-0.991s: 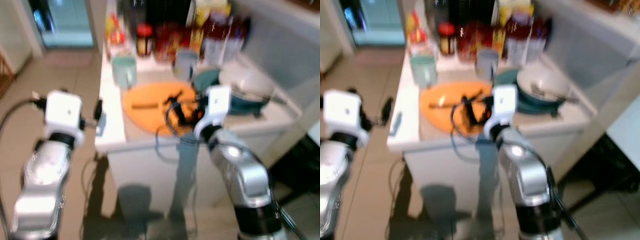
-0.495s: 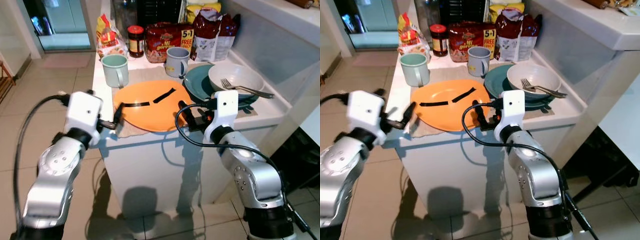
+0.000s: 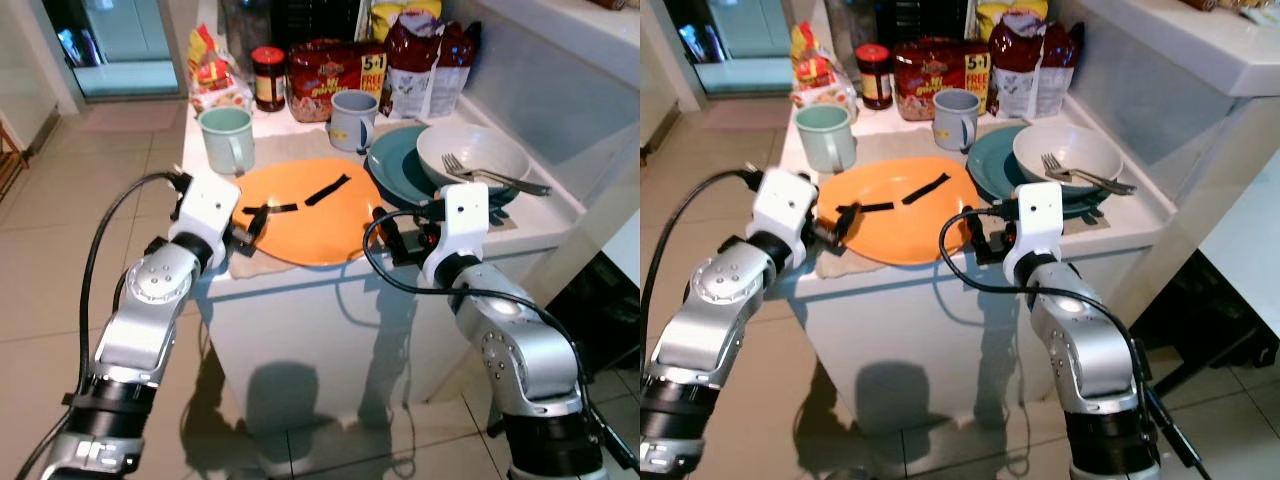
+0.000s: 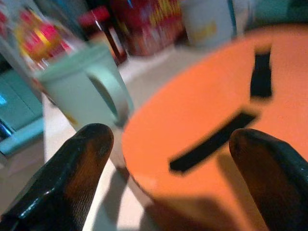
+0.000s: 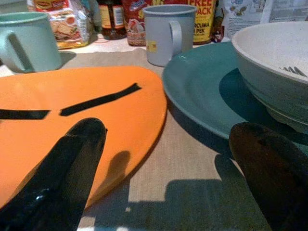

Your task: Setting the table

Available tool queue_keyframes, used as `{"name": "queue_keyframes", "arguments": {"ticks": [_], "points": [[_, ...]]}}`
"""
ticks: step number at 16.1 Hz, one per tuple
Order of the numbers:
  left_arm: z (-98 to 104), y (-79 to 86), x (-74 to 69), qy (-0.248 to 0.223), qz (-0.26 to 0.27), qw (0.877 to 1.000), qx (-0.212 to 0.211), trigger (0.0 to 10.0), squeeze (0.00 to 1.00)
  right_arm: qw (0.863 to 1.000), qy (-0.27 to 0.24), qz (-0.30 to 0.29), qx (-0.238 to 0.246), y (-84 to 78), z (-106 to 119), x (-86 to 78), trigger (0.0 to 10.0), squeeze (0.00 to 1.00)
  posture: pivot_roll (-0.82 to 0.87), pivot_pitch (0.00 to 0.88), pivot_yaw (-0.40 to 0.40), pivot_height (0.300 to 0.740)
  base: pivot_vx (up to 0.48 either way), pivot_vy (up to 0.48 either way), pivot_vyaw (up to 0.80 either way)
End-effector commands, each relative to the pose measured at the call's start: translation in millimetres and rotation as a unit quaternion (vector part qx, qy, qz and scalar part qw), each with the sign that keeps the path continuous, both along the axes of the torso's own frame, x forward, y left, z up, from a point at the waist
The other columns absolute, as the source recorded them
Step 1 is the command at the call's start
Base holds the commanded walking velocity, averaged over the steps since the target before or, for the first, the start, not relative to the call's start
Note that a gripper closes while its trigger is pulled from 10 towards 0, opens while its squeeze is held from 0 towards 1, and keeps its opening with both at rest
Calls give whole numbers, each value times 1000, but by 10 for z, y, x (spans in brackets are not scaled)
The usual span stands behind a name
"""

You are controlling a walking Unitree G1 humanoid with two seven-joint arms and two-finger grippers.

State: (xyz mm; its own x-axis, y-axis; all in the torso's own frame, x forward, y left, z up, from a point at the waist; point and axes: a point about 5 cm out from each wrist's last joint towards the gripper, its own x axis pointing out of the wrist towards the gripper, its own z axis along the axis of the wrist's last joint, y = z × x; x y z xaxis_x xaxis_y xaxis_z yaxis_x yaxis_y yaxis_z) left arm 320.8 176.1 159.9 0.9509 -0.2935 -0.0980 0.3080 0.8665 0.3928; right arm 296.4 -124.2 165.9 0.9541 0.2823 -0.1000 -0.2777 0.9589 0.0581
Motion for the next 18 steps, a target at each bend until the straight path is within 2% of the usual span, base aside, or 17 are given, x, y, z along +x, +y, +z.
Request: {"name": "queue_keyframes", "arguments": {"ticks": [1, 3, 4, 8, 9, 13, 18], "points": [[-99, 27, 4, 24, -13, 999, 23, 10000, 0, 1000, -10, -5, -2, -40, 67, -10, 10000, 0, 119, 7, -11, 740, 0, 0, 0], [-189, -4, -43, 39, -48, 998, 23, 10000, 0, 1000, -9, -7, -3, -55, 69, -3, 10000, 0, 119, 7, -11, 740, 0, 0, 0], [-251, -16, -87, 45, -68, 996, 42, 10000, 0, 1000, -9, -8, -2, -67, 75, 1, 10000, 0, 119, 10, -14, 740, 0, 0, 0], [-288, -55, -168, 37, -114, 992, 30, 10000, 0, 1000, 0, -4, 14, -59, 76, 9, 10000, 0, 118, 8, -17, 740, 0, 0, 0], [-334, -44, -209, 38, -131, 990, 23, 10000, 0, 999, 12, 0, 34, -43, 63, 8, 10000, 0, 119, 4, -20, 740, 0, 0, 0], [-347, -88, -255, 31, -164, 986, 17, 10000, 0, 997, 28, 3, 65, -40, 41, 18, 10000, 0, 116, 0, -22, 740, 0, 0, 0], [-281, -163, -292, 12, -195, 981, -1, 10000, 0, 997, 31, 6, 73, -32, 54, 33, 10000, 0, 114, 0, -24, 740, 0, 0, 0]]}}
